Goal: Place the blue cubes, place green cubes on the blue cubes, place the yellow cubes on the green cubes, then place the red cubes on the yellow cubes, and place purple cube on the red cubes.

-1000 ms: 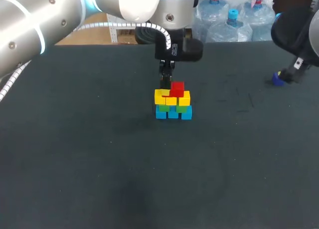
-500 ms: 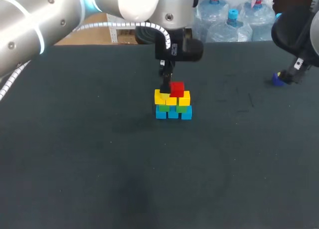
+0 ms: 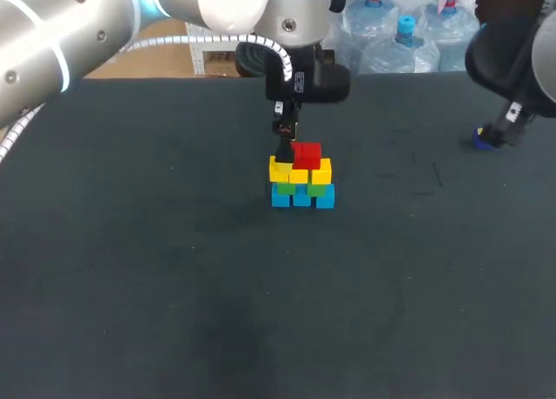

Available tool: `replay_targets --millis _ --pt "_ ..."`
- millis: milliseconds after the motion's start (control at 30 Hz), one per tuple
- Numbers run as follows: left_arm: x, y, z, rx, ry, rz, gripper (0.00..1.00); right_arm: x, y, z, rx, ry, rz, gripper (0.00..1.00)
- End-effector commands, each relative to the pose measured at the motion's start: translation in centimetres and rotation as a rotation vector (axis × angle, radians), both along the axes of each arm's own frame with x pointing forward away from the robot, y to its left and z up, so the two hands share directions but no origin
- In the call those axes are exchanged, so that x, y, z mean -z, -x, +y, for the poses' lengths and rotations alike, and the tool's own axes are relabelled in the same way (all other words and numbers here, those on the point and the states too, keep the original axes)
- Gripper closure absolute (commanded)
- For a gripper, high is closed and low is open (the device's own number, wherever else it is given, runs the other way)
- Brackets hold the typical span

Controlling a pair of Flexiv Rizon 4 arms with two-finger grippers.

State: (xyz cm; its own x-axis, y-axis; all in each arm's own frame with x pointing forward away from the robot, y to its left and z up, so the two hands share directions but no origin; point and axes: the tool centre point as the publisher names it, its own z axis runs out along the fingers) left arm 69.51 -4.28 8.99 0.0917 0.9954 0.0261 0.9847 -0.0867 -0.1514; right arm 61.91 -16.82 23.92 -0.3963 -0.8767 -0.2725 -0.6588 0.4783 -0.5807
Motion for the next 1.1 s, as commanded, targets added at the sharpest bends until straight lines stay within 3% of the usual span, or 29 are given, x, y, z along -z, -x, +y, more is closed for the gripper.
replay_targets --millis 33,267,433,700,833,933,1100 --pt "-0.5 0.0 0.3 0.001 0.007 -0.02 0.0 0.1 -0.6 0.6 -0.008 0.007 0.011 0.0" --pt "-0.7 -0.5 0.6 0.004 0.015 -0.044 0.0 0.0 -0.8 1.4 -0.024 0.012 0.012 0.0" --pt "-2.1 -0.7 1.7 -0.009 0.044 -0.09 0.0 0.4 -0.9 2.2 -0.042 0.011 0.026 0.0" --pt "-5.9 -0.6 6.2 -0.127 0.067 -0.227 0.0 0.3 -1.6 4.5 -0.1 0.041 0.037 0.0" --pt "-6.8 -0.3 9.3 -0.244 0.051 -0.314 0.0 -0.6 -2.1 4.8 -0.098 0.062 0.04 0.0" --pt "-6.7 0.3 11.2 -0.326 0.033 -0.365 0.0 -1.5 -2.5 4.4 -0.083 0.087 0.053 0.0" --pt "-5.7 1.1 13.2 -0.407 0.018 -0.398 0.0 -3.5 -2.9 3.8 -0.059 0.138 0.068 0.0"
